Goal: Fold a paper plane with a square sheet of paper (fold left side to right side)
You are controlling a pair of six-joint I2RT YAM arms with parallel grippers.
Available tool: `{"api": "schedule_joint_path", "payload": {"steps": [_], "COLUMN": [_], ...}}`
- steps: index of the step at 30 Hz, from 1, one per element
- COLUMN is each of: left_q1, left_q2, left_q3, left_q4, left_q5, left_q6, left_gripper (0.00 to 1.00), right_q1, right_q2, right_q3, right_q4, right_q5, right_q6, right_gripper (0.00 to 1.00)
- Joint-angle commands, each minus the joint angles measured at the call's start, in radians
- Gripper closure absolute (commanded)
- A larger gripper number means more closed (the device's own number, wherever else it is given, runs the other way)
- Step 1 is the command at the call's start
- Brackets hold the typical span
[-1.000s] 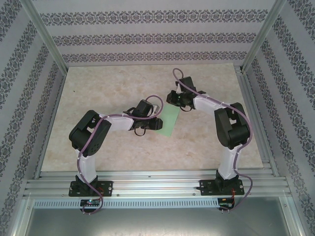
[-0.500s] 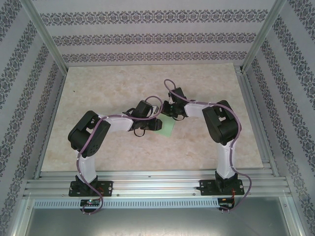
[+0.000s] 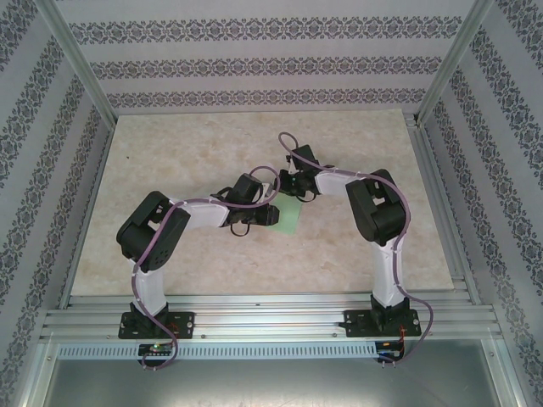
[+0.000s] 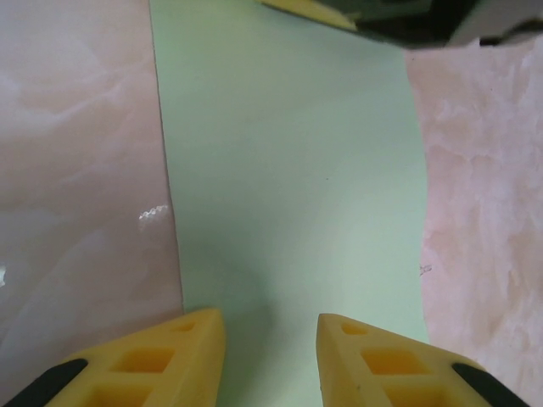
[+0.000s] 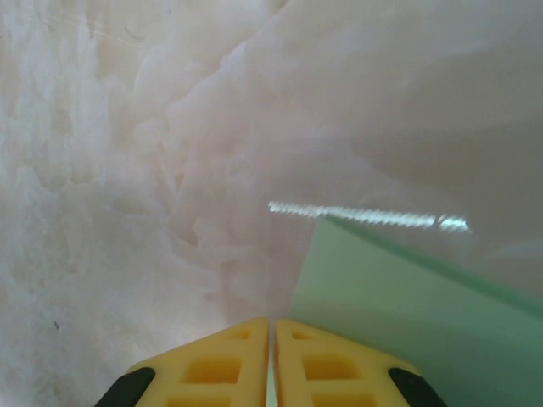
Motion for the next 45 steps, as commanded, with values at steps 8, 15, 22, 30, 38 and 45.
{"api": "schedule_joint_path", "payload": {"steps": [8, 15, 22, 30, 38, 45], "left_q1": [-0.019, -0.020, -0.022, -0.024, -0.026, -0.028], "left_q2": [0.026, 0.025, 0.025, 0.018, 0.008, -0.008], "left_q3": [-0.094, -0.092, -0.075, -0.068, -0.065, -0.068], "left_q4": [-0.219, -0.213, -0.224, -0.241, -0.247, -0.257], "left_q5": [-0.032, -0.028, -0.028, -0.030, -0.034, -0.035], "left_q6": [0.017, 0.016, 0.017, 0.022, 0.022, 0.029], "left_gripper": [0.63, 0.63, 0.63, 0.63, 0.63, 0.62], "right_q1": [-0.077, -0.095, -0.073, -0.010, -0.009, 0.034], "right_q2": [0.088, 0.056, -0.131, -0.228, -0.274, -0.162], "right_q3": [0.133, 0.144, -0.019, -0.180, -0.176, -0.167], "right_q4": [-0.091, -0.099, -0.051, -0.004, -0.034, -0.020], "right_q5": [0.094, 0.088, 0.060, 0.108, 0.084, 0.078], "right_q6": [-0.070, -0.078, -0.077, -0.079, -0.093, -0.038], "right_gripper": [0.89, 0.88, 0.88, 0.79, 0.75, 0.80]}}
